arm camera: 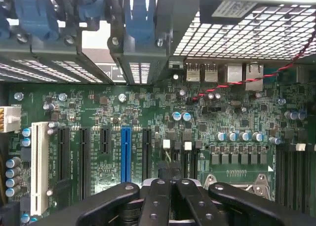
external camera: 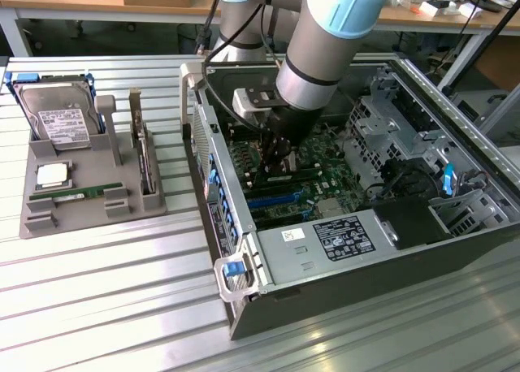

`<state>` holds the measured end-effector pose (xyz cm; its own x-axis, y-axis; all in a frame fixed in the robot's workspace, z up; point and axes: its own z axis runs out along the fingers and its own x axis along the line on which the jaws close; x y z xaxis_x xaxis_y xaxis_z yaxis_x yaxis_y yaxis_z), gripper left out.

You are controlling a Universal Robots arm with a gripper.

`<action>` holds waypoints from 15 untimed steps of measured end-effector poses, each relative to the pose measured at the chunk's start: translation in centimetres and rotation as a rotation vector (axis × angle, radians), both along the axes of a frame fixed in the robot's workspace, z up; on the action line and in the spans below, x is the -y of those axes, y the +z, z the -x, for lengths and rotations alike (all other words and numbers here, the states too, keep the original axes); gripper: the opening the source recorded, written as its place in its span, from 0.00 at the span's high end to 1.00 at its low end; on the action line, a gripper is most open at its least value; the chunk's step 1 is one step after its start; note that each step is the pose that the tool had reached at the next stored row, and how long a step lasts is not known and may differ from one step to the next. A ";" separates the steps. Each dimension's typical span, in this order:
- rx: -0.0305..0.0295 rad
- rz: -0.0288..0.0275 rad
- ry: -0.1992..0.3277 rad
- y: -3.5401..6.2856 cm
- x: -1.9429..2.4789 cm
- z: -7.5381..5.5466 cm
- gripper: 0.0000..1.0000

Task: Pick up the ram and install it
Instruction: 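Press down the ram until it locks into place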

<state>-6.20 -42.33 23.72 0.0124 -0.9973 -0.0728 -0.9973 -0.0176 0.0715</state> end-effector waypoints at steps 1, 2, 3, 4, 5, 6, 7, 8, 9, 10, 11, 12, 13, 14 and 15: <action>0.0000 -0.0005 0.000 -0.25 0.00 0.1 0.90; -0.0001 -0.0006 0.000 -0.47 0.01 0.1 0.90; 0.0000 -0.0052 0.000 -0.60 0.05 0.1 0.90; -0.0001 -0.0077 0.000 -0.66 0.09 0.1 0.90; -0.0002 -0.0108 0.000 -0.72 0.12 0.1 0.90; 0.0001 -0.0149 0.000 -0.81 0.18 0.1 0.90; -0.0003 -0.0167 0.000 -0.94 0.26 0.1 0.90; 0.0000 -0.0217 0.000 -0.93 0.30 0.1 0.90; 0.0020 -0.0290 0.000 -0.69 0.27 0.1 0.90; 0.0024 -0.0301 0.000 -0.49 0.27 0.1 0.90; 0.0017 -0.0295 0.000 -0.29 0.28 0.1 0.90; 0.0016 -0.0309 0.000 -0.02 0.29 0.1 0.90; 0.0017 -0.0325 0.000 -0.02 0.29 -0.1 0.90; 0.0015 -0.0346 0.000 0.01 0.29 -0.6 0.90; 0.0012 -0.0368 0.000 0.01 0.30 -1.2 0.90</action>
